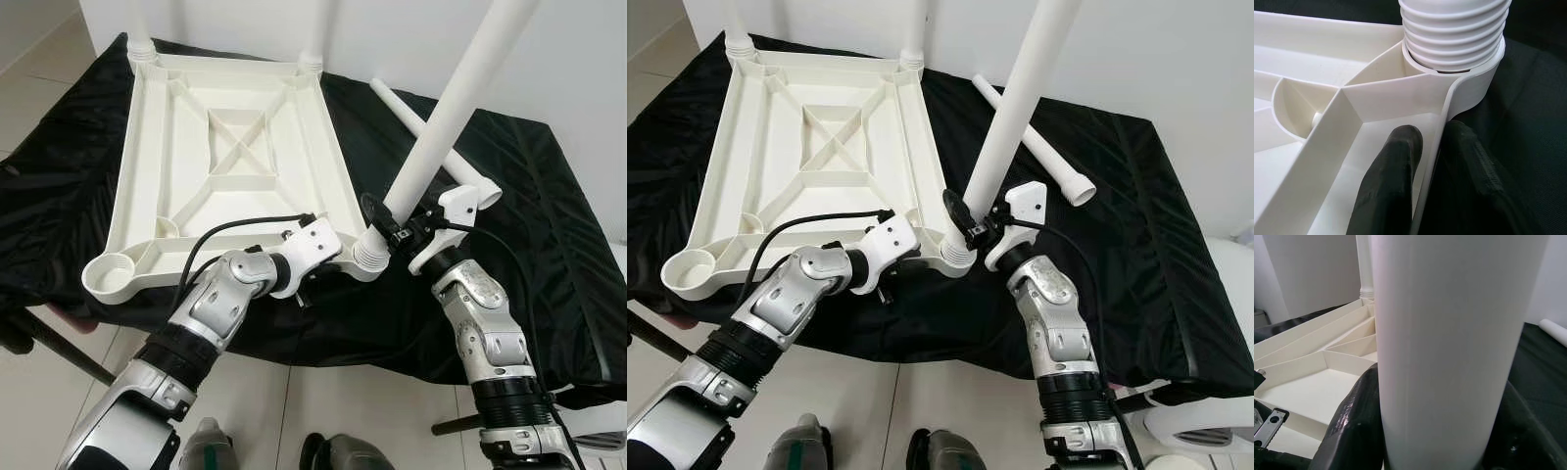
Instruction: Building children table
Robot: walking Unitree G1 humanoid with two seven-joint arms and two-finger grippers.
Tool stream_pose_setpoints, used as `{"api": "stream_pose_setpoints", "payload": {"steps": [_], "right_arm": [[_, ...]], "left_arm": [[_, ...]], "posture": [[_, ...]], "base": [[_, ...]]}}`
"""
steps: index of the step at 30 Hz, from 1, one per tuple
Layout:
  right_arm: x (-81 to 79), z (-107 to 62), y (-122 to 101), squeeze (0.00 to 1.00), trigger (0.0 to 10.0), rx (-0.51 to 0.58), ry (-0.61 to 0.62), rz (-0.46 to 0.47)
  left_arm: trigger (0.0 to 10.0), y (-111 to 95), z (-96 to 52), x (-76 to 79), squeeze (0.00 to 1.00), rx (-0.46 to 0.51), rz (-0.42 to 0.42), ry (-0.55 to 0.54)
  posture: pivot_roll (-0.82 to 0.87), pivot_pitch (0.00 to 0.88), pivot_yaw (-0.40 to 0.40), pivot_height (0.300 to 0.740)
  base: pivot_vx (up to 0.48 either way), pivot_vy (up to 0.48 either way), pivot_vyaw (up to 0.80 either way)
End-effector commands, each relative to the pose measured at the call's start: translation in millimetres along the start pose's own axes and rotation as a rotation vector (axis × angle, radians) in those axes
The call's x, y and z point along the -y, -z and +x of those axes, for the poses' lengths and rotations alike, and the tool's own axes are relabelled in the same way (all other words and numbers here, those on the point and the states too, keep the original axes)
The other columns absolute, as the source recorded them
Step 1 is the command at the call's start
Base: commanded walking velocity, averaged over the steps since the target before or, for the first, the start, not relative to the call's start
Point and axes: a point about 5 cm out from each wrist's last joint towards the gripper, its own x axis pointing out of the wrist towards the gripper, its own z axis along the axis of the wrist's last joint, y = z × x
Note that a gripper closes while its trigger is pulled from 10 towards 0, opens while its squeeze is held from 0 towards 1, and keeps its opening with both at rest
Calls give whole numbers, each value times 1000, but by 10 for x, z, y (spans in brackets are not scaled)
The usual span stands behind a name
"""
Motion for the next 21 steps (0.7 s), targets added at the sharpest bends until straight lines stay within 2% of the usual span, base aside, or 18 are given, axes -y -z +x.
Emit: {"api": "stream_pose_setpoints", "payload": {"steps": [1,9,13,16,21], "right_arm": [[61,-184,464,0,10000,-223,65,52],[135,-195,514,0,10000,-214,114,66],[114,-199,481,0,10000,-150,74,68],[111,-171,348,0,10000,-54,68,79],[112,-126,262,0,10000,-4,78,77]], "left_arm": [[10000,62,1,26,0,-32,3,-8],[10000,53,-2,22,0,-30,3,-8],[10000,50,-5,16,0,-30,3,-10],[10000,48,-9,12,0,-31,4,-11],[10000,44,-9,8,0,-30,4,-11]], "posture": [[72,74,-115,740],[71,76,-113,740],[73,76,-112,740],[74,75,-113,740],[73,77,-112,740]], "base": [[0,0,0],[0,0,0],[0,0,0],[0,0,0],[0,0,0]]}}
